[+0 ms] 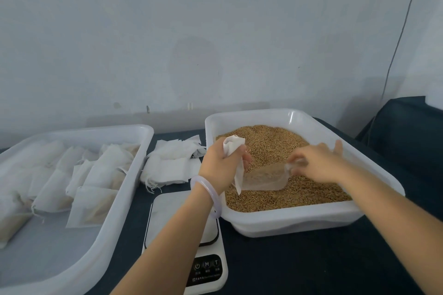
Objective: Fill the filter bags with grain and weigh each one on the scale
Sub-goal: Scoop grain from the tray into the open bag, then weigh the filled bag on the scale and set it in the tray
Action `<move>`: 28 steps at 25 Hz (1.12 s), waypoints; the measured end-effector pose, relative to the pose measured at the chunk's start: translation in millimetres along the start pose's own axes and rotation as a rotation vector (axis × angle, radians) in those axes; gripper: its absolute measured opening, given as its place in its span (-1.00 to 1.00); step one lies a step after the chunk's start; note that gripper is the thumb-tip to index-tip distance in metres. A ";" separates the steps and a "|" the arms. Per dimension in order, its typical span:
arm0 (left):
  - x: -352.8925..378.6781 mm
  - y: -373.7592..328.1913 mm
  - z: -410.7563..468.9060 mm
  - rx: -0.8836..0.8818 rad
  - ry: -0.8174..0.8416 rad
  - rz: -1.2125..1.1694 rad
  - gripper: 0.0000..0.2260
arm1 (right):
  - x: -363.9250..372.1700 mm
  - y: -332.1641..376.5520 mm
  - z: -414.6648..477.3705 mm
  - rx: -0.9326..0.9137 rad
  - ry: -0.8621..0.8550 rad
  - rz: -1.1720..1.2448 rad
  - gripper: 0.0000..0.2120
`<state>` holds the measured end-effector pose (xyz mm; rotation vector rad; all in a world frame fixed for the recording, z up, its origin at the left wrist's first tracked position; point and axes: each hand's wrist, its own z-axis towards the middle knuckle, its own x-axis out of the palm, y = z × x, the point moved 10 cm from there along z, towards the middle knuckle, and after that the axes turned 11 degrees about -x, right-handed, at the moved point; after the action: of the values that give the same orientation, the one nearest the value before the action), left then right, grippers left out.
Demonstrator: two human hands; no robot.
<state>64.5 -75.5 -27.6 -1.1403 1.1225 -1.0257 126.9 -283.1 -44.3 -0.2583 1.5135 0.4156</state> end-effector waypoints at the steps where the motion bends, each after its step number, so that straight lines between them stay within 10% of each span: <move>1: -0.6 -0.9 -0.8 0.007 0.002 -0.027 -0.93 | 6.3 1.5 1.5 -0.005 0.025 0.036 -0.83; 6: -15.8 -16.1 -8.0 0.006 0.020 -0.226 -0.87 | -17.7 51.7 2.0 -0.279 -0.047 0.328 -0.59; 12: -41.0 -44.4 -24.8 -0.008 0.418 -0.204 -0.76 | -53.9 179.7 -4.7 -0.637 0.032 1.072 -0.84; 21: -130.1 -3.8 -25.3 -0.133 0.115 0.476 -0.55 | -14.5 242.0 28.4 -0.609 0.020 0.910 -0.91; 28: -133.4 21.3 -22.4 -0.154 0.106 0.679 -0.82 | -4.0 244.1 22.8 -0.672 0.040 0.731 -0.80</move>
<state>22.8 54.8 -32.7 -0.7320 1.5497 -0.4762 45.3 -53.5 -17.0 -0.2243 1.4299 1.5147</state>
